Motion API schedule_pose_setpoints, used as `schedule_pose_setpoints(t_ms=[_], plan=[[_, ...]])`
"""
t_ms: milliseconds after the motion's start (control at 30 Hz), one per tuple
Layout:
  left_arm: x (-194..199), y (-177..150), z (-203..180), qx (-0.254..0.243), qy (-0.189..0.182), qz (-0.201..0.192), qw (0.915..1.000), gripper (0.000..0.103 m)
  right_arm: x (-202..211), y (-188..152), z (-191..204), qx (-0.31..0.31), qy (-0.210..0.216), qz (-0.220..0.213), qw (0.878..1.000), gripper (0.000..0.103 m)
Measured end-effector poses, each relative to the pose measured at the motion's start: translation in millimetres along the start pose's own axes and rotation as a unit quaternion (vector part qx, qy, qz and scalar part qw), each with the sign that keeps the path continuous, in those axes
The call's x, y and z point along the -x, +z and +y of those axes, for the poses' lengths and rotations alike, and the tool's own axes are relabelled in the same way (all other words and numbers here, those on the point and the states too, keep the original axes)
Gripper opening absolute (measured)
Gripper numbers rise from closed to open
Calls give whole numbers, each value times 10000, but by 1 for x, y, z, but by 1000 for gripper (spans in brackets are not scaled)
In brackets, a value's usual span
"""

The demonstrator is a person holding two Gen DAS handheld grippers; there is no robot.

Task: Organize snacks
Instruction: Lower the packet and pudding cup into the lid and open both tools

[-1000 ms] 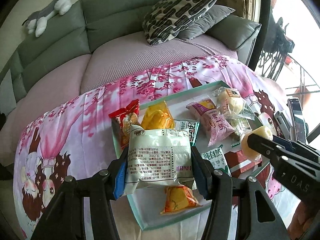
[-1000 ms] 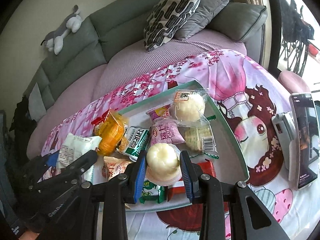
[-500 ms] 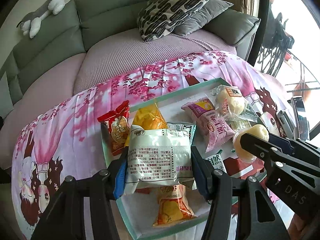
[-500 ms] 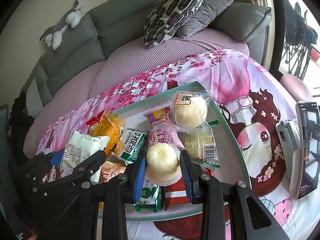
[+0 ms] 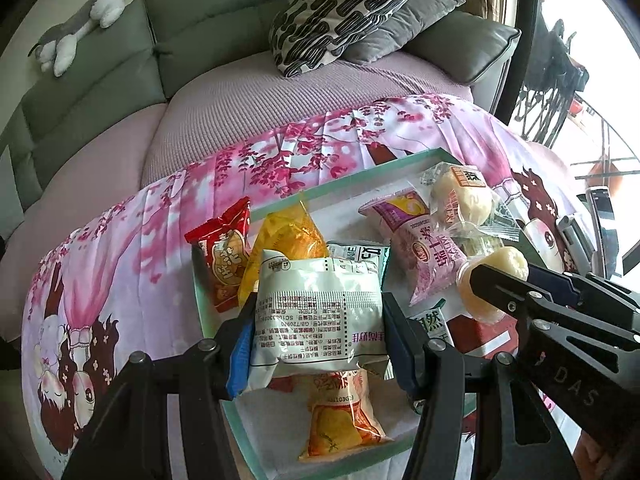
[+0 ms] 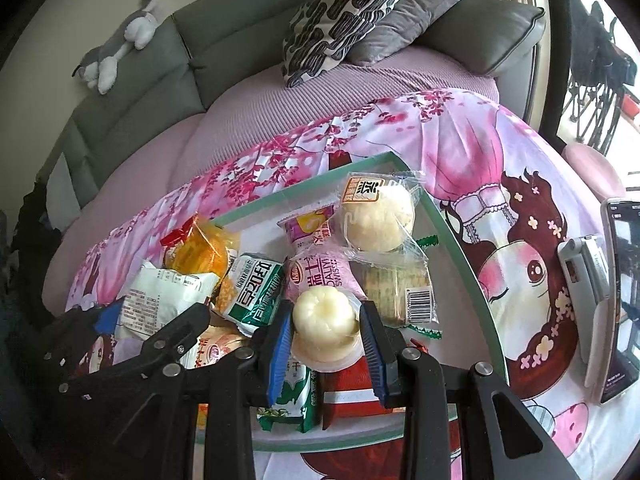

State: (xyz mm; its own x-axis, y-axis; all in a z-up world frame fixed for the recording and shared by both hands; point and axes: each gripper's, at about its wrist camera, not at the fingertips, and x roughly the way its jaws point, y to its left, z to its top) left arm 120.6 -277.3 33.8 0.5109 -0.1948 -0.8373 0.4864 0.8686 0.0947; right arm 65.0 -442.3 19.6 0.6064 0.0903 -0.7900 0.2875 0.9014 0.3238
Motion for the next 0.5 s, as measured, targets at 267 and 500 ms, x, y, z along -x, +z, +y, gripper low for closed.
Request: schedule_pose_setpoints(t_ms=[267,500], plan=[[0,-1,1,8,-10,14,10000,60,-4,-1,1,6,-28,59,10000,37],[4,-1,0,4,-13,18,10000,61,-4,-1,0,3,-37,69,10000,37]])
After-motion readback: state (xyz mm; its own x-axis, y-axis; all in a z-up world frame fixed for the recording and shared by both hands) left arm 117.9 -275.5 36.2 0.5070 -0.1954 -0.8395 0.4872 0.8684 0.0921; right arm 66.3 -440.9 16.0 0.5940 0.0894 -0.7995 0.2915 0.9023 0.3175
